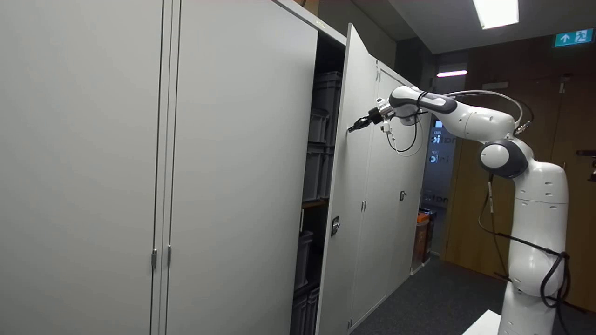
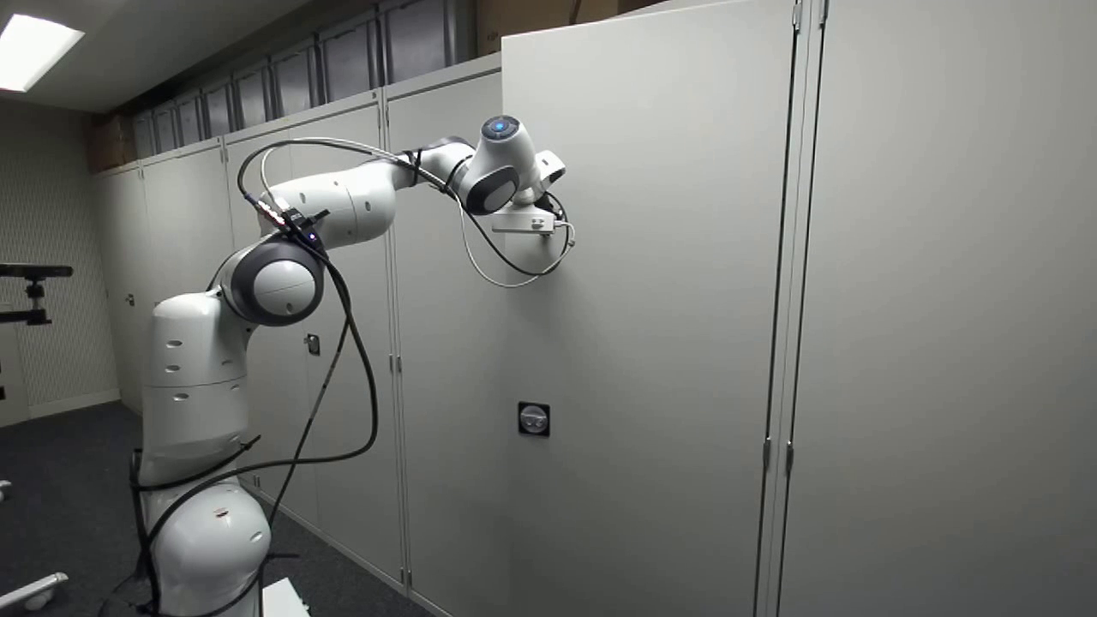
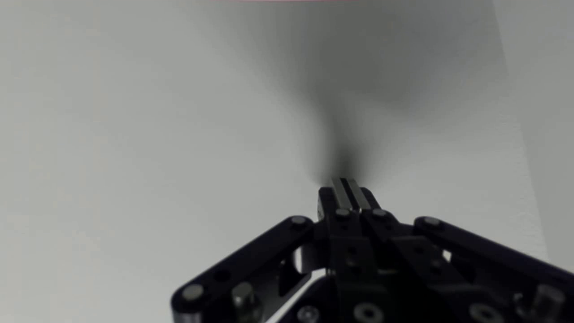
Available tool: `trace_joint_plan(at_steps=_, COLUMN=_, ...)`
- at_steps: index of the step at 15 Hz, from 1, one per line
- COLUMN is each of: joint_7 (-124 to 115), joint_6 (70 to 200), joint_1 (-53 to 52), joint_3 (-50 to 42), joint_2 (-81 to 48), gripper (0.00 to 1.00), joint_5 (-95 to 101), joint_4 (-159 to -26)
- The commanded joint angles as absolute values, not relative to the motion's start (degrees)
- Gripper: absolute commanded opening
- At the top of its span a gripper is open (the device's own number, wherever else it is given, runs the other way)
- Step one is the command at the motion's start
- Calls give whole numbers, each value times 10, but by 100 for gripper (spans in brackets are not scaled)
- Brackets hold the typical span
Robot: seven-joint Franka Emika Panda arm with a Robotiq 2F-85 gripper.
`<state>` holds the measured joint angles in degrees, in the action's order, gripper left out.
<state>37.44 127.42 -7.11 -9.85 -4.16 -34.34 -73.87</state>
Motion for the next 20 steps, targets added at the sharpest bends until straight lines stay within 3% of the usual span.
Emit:
trace_joint_plan(at_steps=1, joint_7=374, joint_6=1274, joint_1=-71, joint_3=-98, joint_2=-42, gripper=1, joint_5=-343, joint_4=-739)
trace_joint_plan(at_steps=20, joint_7=390, joint_6=1271, joint_1=-85, joint_3=-88, joint_2=-80, gripper=0, joint_5=-348, joint_4=-714)
